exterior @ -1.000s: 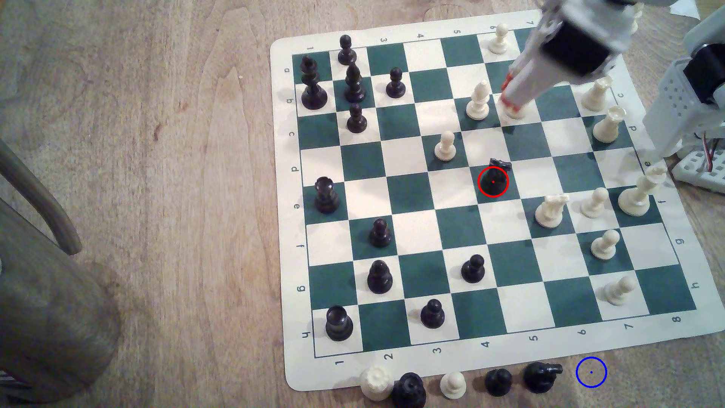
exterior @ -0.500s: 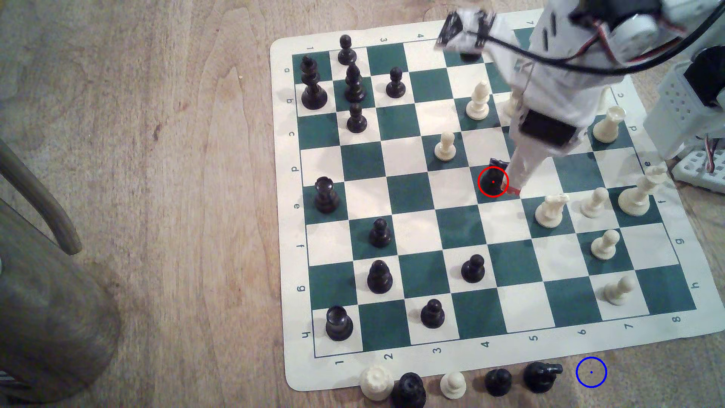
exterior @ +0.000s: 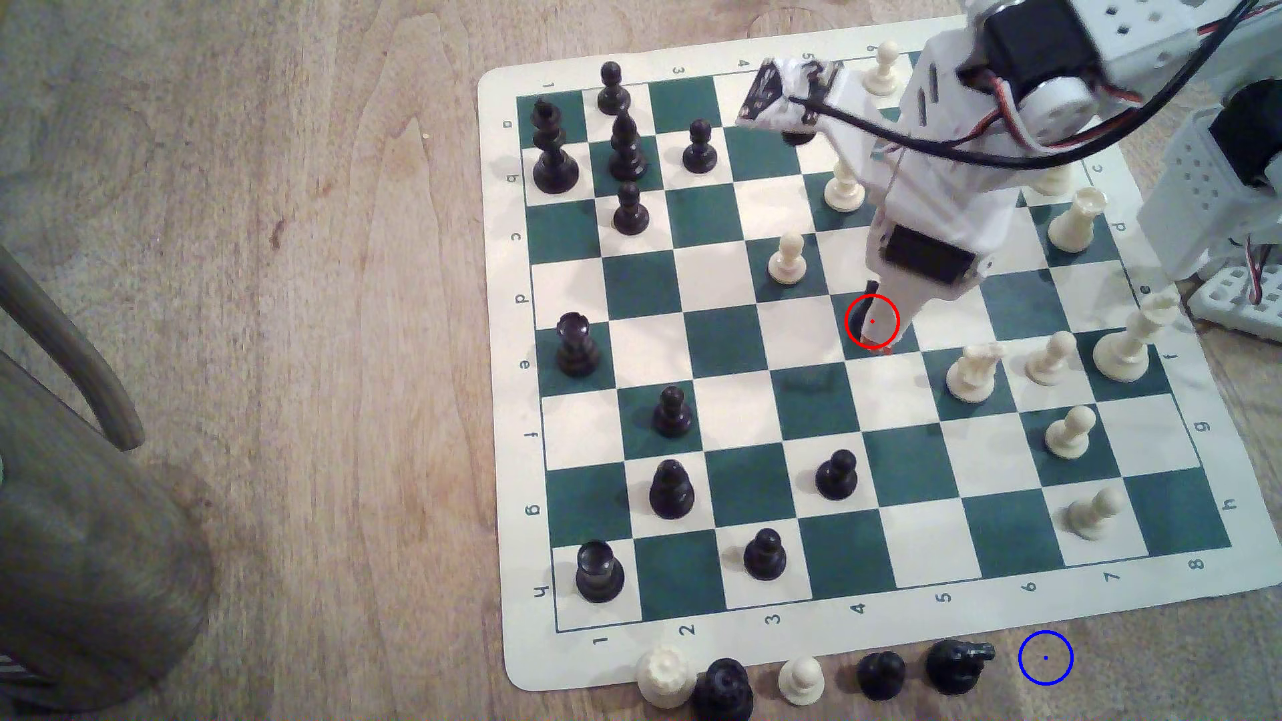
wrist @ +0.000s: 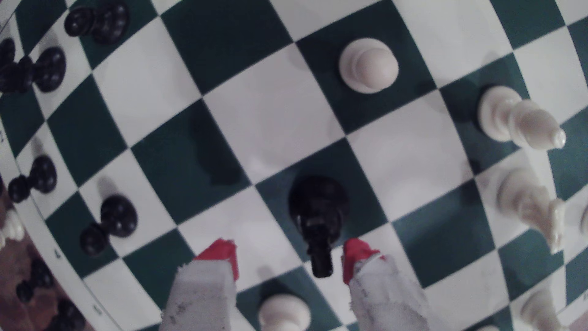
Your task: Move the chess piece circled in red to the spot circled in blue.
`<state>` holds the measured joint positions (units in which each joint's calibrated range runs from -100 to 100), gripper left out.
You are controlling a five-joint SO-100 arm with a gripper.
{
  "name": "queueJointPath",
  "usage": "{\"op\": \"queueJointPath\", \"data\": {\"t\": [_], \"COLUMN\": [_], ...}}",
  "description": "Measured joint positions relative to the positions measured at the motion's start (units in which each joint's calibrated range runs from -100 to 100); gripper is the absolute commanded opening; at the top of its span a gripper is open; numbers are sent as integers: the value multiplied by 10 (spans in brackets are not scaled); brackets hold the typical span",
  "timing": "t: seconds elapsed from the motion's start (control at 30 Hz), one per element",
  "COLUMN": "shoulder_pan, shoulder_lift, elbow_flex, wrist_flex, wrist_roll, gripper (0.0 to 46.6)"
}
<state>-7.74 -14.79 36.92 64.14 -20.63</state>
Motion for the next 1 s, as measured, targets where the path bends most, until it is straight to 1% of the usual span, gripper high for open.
{"op": "queueJointPath", "data": {"t": [0.17, 0.43, 0.73, 1.0], "shoulder_pan": [16, 17, 16, -1], "shoulder_lift": [16, 18, 18, 25], "elbow_flex": [18, 38, 38, 38], "wrist_flex": [-21, -42, -42, -55], "wrist_roll": [6, 6, -3, -9], "gripper": [169, 162, 161, 159]}}
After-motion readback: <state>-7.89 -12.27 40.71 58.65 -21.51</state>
